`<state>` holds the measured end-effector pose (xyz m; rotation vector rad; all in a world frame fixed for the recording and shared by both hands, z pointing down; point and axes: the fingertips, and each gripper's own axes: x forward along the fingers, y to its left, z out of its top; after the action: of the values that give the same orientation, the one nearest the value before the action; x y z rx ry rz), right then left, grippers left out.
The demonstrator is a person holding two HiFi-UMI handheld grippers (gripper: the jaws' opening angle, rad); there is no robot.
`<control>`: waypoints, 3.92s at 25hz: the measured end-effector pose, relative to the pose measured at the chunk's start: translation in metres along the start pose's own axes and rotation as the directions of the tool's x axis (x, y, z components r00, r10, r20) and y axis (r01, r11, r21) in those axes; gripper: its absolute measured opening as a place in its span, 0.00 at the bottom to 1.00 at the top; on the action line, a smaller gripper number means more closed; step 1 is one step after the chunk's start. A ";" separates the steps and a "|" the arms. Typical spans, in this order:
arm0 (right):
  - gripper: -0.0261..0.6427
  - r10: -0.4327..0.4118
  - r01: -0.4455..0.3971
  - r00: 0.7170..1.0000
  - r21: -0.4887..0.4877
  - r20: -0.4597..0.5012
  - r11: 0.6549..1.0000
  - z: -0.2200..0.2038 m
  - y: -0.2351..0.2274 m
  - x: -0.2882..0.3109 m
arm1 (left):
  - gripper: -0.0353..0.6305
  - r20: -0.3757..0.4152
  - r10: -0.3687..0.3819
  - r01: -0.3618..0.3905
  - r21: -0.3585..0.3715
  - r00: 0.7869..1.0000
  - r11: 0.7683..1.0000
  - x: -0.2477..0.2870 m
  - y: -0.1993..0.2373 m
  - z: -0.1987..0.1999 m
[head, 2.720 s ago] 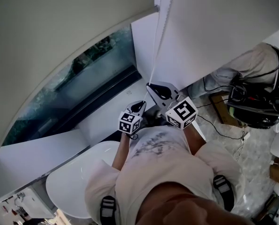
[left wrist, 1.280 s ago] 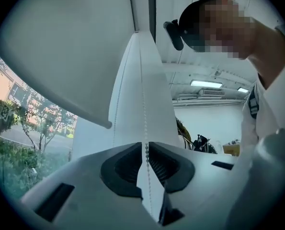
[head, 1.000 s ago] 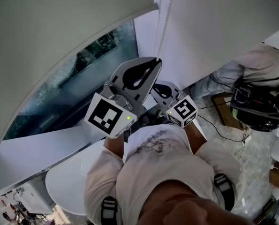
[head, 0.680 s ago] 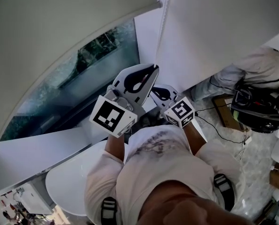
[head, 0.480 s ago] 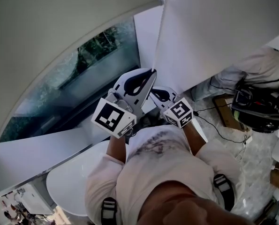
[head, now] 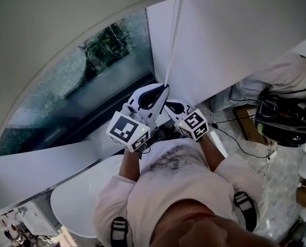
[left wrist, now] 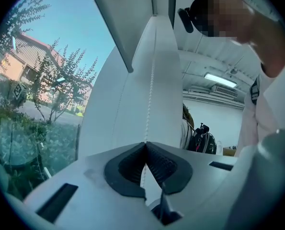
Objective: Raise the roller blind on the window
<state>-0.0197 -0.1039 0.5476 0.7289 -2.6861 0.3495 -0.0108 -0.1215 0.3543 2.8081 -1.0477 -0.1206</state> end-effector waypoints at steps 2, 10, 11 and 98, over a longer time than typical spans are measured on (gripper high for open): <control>0.13 0.002 -0.002 1.000 0.007 -0.015 1.000 -0.008 -0.001 0.002 | 0.06 -0.008 0.006 -0.006 -0.021 1.000 1.000 0.000 0.002 -0.008; 0.13 0.004 -0.002 0.999 0.025 -0.049 1.000 -0.024 -0.002 0.005 | 0.06 -0.033 0.007 -0.008 -0.047 0.999 0.999 -0.003 0.000 -0.025; 0.13 0.003 -0.002 0.999 0.027 -0.053 1.000 -0.026 -0.003 0.006 | 0.06 -0.034 0.007 -0.009 -0.050 0.999 0.999 -0.003 0.001 -0.027; 0.13 -0.007 0.077 0.907 -0.150 0.422 0.986 0.252 0.021 -0.091 | 0.06 -0.215 0.031 -0.066 -0.156 0.976 0.986 -0.008 0.014 -0.156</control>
<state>-0.0208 -0.1259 0.2794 0.8960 -3.0449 -0.0517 -0.0062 -0.1102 0.5103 2.5796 -1.0071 0.0934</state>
